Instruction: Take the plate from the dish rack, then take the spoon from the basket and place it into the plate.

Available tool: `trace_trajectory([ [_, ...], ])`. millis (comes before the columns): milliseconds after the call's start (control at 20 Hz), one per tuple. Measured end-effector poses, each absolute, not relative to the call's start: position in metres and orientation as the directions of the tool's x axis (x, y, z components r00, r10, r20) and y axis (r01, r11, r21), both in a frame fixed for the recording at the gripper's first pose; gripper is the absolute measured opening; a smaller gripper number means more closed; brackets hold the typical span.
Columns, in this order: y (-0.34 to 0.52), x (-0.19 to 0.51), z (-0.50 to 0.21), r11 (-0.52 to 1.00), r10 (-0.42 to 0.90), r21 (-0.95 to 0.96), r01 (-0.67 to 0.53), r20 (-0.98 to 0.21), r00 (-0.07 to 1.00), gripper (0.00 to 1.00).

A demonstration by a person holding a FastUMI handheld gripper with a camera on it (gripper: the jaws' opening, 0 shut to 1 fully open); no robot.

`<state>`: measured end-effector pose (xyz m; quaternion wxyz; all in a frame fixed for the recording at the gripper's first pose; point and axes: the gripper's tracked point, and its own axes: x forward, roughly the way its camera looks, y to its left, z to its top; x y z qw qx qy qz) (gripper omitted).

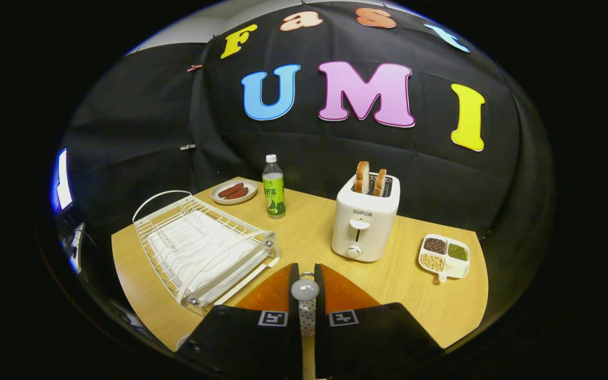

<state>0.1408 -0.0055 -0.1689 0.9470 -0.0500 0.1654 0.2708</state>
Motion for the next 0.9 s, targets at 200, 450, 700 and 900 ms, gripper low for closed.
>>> trace_trajectory([
  [200,-0.006,0.124,-0.144,0.83,0.542,0.052,-0.556,-0.316,0.779,0.13],
  [450,-0.009,0.088,-0.126,0.781,0.609,0.076,-0.62,-0.309,0.73,0.13],
  [700,-0.005,0.045,-0.131,0.727,0.668,0.099,-0.68,-0.335,0.665,0.13],
  [900,-0.004,0.022,-0.159,0.697,0.685,0.1,-0.71,-0.385,0.619,0.13],
])
